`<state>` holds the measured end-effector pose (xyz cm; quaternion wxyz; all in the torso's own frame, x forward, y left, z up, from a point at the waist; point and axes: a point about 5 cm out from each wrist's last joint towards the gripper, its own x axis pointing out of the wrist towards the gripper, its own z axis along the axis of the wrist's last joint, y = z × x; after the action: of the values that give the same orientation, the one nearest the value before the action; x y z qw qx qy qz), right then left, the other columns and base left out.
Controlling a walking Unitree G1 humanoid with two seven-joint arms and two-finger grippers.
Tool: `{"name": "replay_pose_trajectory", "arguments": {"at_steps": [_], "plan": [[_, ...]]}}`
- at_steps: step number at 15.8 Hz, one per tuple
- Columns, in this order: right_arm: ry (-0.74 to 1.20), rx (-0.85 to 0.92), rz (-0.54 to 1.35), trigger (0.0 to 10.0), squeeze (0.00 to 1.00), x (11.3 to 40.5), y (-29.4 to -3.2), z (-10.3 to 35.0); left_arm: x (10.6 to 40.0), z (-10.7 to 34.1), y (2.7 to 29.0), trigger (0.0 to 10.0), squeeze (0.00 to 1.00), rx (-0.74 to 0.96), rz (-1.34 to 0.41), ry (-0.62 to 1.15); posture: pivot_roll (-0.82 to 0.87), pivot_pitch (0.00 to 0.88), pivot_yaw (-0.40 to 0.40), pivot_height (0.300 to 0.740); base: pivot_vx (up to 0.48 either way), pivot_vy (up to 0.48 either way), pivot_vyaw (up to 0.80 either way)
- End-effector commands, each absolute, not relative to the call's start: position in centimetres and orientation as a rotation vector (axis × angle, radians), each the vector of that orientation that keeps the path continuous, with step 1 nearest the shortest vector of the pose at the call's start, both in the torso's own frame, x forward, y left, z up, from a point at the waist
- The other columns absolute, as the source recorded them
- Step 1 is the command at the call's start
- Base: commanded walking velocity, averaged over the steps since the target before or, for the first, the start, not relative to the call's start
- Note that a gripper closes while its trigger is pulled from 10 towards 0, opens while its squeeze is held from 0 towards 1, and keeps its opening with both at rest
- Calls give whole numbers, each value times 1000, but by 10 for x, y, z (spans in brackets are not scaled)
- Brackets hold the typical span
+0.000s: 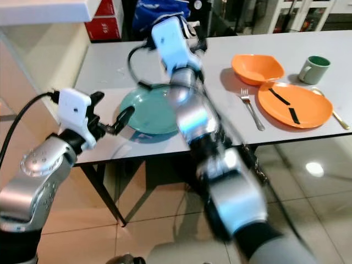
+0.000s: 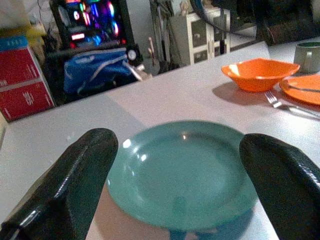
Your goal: Setting the table
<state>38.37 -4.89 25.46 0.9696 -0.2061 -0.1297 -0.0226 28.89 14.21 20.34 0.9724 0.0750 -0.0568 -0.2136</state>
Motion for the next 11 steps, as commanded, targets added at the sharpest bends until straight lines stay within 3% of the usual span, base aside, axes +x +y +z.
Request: {"name": "replay_pose_trajectory", "arguments": {"at_steps": [1, 3, 5, 7, 9, 11], "plan": [[-257, -374, -33, 10000, 0, 379, -50, 256, 290, 204, 142, 10000, 0, 157, -437, -118, -52, 0, 100, 740, 0, 0, 0], [-295, -272, 77, 10000, 0, 361, -49, 250, 286, 204, 146, 10000, 0, 142, -417, -116, -51, 5, 84, 740, 0, 0, 0], [-367, -178, 192, 10000, 0, 322, -70, 262, 275, 206, 156, 10000, 0, 103, -352, -133, -51, 21, 62, 740, 0, 0, 0], [-354, -105, 223, 10000, 0, 303, -94, 254, 265, 203, 159, 10000, 0, 121, -317, -115, -56, 31, 41, 740, 0, 0, 0], [-241, -79, 287, 10000, 0, 281, -110, 232, 251, 202, 154, 10000, 0, 163, -276, -129, -26, 25, -38, 740, 0, 480, 0], [-219, -72, 308, 10000, 0, 275, -107, 222, 236, 199, 162, 10000, 0, 224, -251, -103, -1, 3, -51, 740, 0, 480, 400]]}}
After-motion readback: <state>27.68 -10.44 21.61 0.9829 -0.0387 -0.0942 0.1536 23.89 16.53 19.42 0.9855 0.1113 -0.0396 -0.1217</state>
